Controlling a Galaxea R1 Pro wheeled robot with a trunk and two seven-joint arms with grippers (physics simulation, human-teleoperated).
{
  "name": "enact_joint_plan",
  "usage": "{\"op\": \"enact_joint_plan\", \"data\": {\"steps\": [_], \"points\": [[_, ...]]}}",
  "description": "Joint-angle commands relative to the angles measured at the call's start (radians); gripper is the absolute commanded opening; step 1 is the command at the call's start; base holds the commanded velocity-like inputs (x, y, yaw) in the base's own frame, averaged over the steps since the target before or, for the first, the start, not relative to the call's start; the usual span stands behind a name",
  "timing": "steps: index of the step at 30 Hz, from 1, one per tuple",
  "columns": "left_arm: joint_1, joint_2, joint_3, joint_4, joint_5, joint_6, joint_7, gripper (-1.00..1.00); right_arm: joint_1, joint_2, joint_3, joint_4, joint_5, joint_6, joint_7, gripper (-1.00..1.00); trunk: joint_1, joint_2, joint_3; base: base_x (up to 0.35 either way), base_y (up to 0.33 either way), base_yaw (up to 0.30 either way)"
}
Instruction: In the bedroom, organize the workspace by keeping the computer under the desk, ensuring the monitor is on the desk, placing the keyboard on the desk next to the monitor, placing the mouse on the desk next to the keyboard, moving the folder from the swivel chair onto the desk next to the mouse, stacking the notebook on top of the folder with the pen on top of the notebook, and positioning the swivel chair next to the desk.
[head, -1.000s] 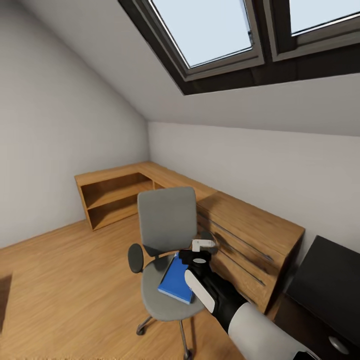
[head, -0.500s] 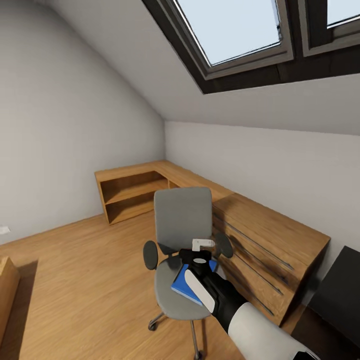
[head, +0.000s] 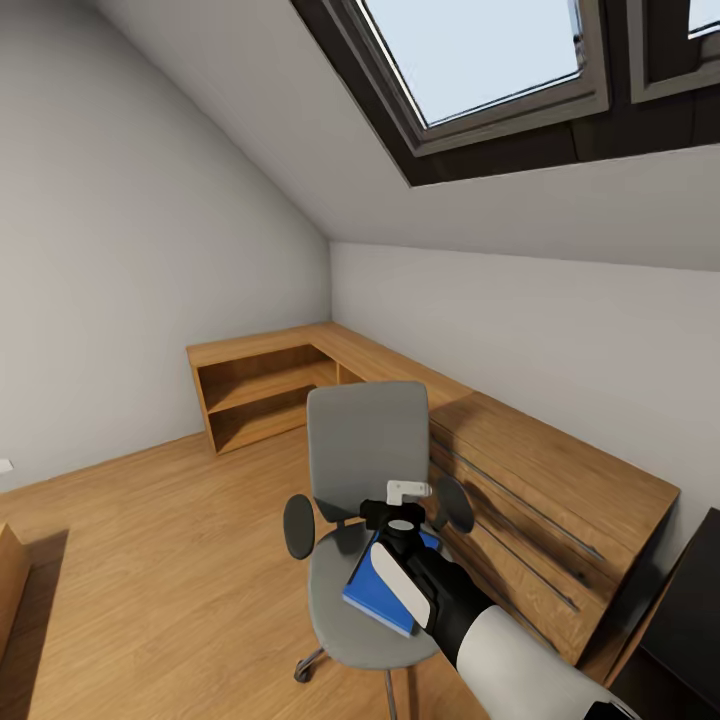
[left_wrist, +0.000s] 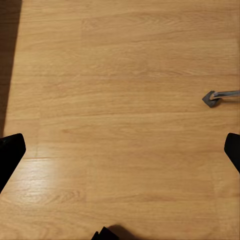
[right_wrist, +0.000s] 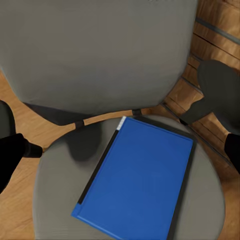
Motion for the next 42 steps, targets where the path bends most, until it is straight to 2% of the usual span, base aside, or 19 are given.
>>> {"op": "enact_joint_plan", "data": {"steps": [1, 6, 9, 10, 12, 14, 15, 17, 24, 42], "points": [[-0.001, 0.000, -0.002, 0.000, 0.009, -0.005, 0.002, 1.00, -0.001, 0.000, 0.003, -0.001, 0.001, 0.004, -0.007, 1.00, 0.000, -0.001, -0.001, 0.015, 0.000, 0.000], [-0.001, 0.001, 0.000, -0.001, 0.009, -0.005, 0.002, 1.00, -0.001, 0.000, 0.003, -0.001, 0.018, 0.002, -0.007, 1.00, 0.000, -0.001, -0.001, 0.003, 0.000, 0.000], [-0.001, 0.000, 0.002, -0.037, 0.009, -0.006, 0.002, 1.00, -0.001, 0.000, 0.001, -0.001, 0.022, -0.036, -0.006, 1.00, 0.000, -0.001, -0.001, 0.000, 0.000, 0.000], [-0.001, 0.002, 0.005, -0.098, 0.010, -0.006, 0.001, 1.00, -0.001, 0.000, -0.002, 0.004, 0.024, -0.082, -0.006, 1.00, 0.004, -0.008, -0.004, 0.000, 0.000, 0.000], [-0.001, 0.002, 0.005, -0.103, 0.010, -0.005, 0.001, 1.00, -0.001, 0.000, -0.002, 0.026, 0.028, -0.088, -0.006, 1.00, 0.012, -0.022, -0.011, 0.000, 0.000, 0.000], [-0.001, 0.002, 0.006, -0.105, 0.011, -0.005, 0.001, 1.00, -0.001, 0.000, -0.002, 0.056, 0.053, -0.096, -0.006, 1.00, 0.019, -0.036, -0.017, 0.000, 0.000, 0.000], [-0.001, 0.002, 0.007, -0.105, 0.011, -0.005, 0.000, 1.00, -0.001, 0.000, -0.001, 0.071, 0.079, -0.105, -0.006, 1.00, 0.023, -0.043, -0.020, 0.000, 0.000, 0.000], [-0.001, 0.003, 0.007, -0.105, 0.011, -0.005, 0.002, 1.00, -0.001, 0.000, 0.000, 0.079, 0.096, -0.112, -0.007, 1.00, 0.031, -0.057, -0.026, 0.000, 0.000, 0.000], [-0.001, 0.002, 0.006, -0.103, 0.012, -0.005, 0.002, 1.00, -0.001, 0.000, 0.002, 0.076, 0.108, -0.121, -0.007, 1.00, 0.058, -0.106, -0.048, 0.000, 0.000, 0.000], [-0.001, 0.003, 0.007, -0.103, 0.012, -0.005, 0.004, 1.00, -0.001, 0.000, 0.003, 0.078, 0.110, -0.150, -0.007, 1.00, 0.127, -0.232, -0.105, 0.000, 0.000, 0.000]]}}
